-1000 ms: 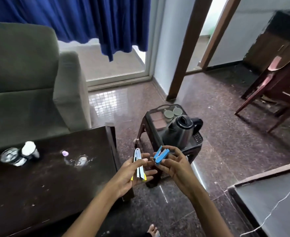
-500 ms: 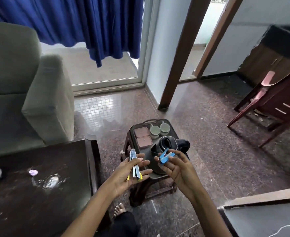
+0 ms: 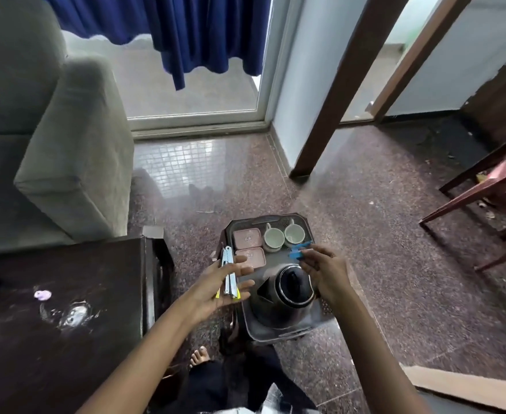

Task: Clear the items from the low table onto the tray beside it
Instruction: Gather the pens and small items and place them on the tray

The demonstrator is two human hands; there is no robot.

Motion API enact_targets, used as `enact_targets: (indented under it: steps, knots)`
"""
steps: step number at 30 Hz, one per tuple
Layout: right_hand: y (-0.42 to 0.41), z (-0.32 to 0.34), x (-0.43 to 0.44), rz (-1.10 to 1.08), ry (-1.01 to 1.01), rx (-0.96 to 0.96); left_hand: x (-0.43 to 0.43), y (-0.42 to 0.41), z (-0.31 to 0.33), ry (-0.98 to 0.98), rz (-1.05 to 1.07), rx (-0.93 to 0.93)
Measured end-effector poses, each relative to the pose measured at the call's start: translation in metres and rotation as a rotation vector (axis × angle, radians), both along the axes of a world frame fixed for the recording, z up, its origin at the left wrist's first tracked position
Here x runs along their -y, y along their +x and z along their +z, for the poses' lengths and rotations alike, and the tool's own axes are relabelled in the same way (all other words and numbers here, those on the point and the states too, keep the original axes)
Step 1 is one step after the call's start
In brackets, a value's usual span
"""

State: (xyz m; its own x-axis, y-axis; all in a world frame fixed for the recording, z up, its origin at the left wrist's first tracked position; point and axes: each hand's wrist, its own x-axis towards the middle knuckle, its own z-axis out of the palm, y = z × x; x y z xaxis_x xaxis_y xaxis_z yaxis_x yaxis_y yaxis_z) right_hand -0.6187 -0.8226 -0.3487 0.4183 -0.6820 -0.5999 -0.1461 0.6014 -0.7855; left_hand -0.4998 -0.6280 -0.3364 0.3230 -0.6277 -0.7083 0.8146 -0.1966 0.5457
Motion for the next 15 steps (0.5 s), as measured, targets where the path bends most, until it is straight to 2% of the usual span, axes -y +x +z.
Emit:
enact_targets:
  steps: [4,9,11,15]
  knots:
    - [0.026,-0.057,0.042,0.133,-0.037,-0.273,0.028,0.008,0.0,0.111,-0.005,0.137]
    - [0.043,-0.162,0.088,0.335,0.024,-0.544,0.058,0.016,0.004,0.215,0.026,0.189]
    - [0.049,-0.192,0.095,0.36,0.07,-0.597,0.066,0.019,0.007,0.253,0.034,0.216]
    - [0.063,-0.183,0.084,0.368,0.135,-0.615,0.075,0.022,0.004,0.322,0.075,0.277]
